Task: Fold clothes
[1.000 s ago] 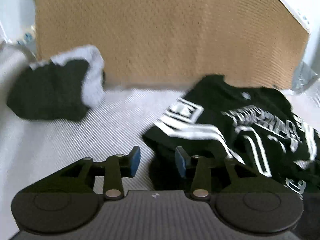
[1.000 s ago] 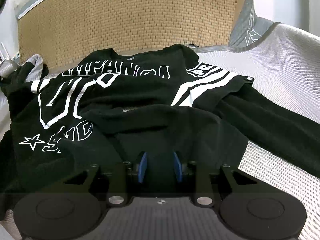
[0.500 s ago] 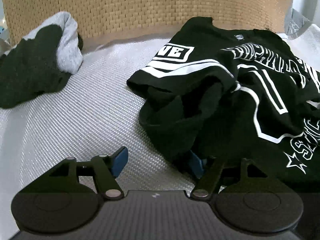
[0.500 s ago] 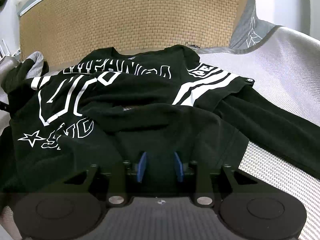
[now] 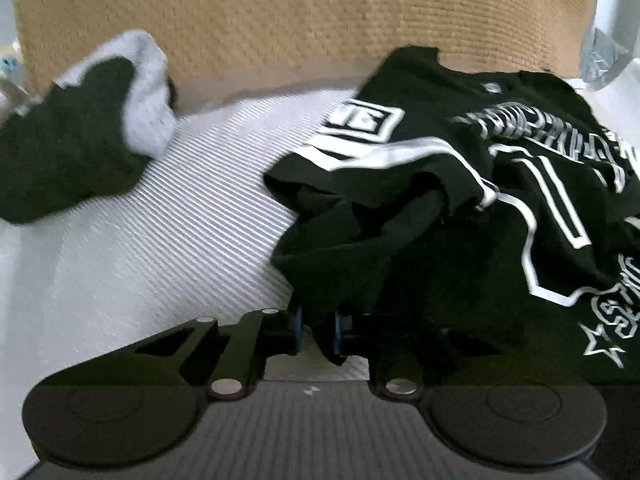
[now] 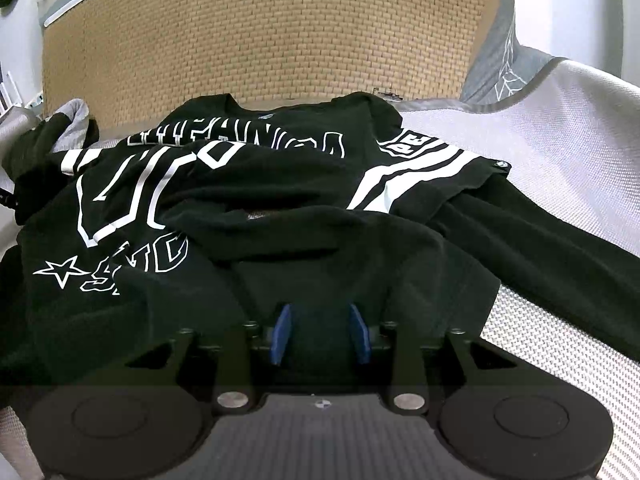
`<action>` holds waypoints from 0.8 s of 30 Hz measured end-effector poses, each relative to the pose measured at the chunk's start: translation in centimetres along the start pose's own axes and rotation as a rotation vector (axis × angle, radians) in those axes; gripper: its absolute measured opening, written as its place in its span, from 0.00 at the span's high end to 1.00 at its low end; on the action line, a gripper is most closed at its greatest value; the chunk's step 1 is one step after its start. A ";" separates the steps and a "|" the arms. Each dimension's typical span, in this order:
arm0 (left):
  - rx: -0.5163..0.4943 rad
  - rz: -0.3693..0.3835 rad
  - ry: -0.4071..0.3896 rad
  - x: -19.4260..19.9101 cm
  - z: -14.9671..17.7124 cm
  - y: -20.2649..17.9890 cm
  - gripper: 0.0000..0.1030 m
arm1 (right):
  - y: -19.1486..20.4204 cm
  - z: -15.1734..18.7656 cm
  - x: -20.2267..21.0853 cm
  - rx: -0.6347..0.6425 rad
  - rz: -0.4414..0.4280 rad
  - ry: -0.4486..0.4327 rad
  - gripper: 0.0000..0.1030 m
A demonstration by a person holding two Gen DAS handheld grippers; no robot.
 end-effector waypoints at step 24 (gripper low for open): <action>-0.322 -0.454 -0.300 10.9 -9.4 0.0 0.84 | 0.0 0.0 0.0 -0.001 -0.003 -0.001 0.63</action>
Point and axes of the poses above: each gripper's, at about its wrist camera, not at the fingertips, and x roughly against the way its jaws point, y to its left, z to its underside, the point moved 8 cm from there along -x, roughly the way its jaws point, and after that the axes turned 14 degrees about z, right-handed, at the moved point
